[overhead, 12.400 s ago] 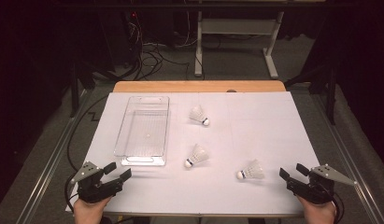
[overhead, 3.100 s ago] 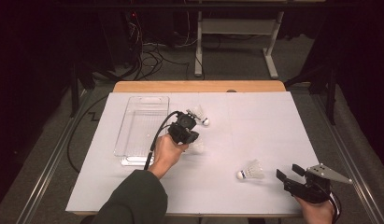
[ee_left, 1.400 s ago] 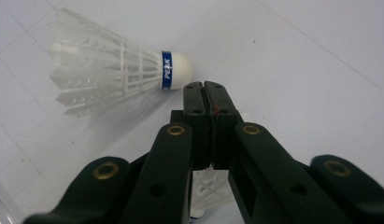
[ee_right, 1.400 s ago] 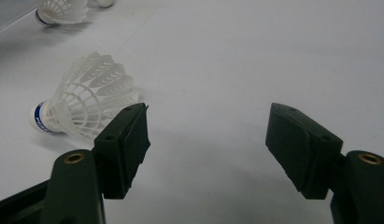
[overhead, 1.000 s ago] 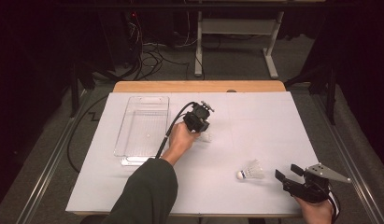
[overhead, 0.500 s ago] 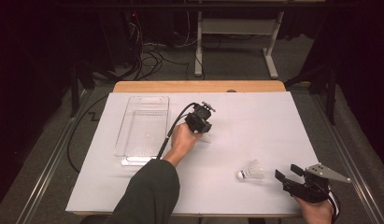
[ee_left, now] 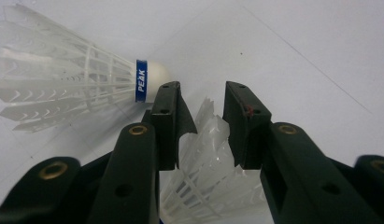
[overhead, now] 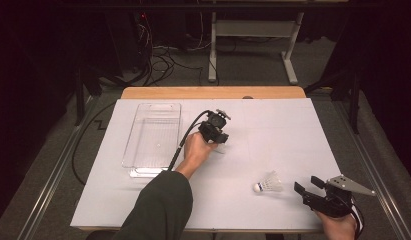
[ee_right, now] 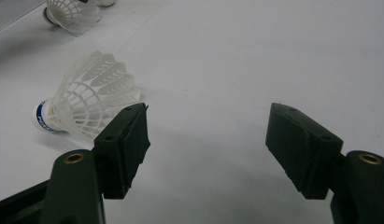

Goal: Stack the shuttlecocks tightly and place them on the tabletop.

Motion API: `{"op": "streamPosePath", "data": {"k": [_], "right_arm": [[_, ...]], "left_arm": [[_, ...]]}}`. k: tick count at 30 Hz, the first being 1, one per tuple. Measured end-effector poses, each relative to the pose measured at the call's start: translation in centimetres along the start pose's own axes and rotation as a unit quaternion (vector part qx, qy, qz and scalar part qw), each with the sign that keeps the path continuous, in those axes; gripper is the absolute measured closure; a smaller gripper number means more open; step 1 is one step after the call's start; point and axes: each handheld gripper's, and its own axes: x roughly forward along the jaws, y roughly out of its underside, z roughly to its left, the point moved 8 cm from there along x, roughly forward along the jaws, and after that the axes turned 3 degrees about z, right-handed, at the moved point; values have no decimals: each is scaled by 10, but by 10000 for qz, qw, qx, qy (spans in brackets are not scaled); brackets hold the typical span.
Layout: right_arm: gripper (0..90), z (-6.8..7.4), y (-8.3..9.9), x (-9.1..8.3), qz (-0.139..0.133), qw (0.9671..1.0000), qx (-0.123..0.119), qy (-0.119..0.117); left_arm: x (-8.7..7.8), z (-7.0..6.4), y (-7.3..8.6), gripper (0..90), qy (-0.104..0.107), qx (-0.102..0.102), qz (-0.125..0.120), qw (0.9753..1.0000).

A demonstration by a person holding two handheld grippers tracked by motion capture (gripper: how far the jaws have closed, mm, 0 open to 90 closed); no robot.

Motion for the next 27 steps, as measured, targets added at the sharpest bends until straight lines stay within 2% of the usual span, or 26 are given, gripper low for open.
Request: {"op": "streamPosePath", "data": {"k": [27], "right_arm": [[306,0,0,0,7,10000,7,-5]], "left_arm": [[-4,0,-2,565,27,-77,-90,9999]]}}
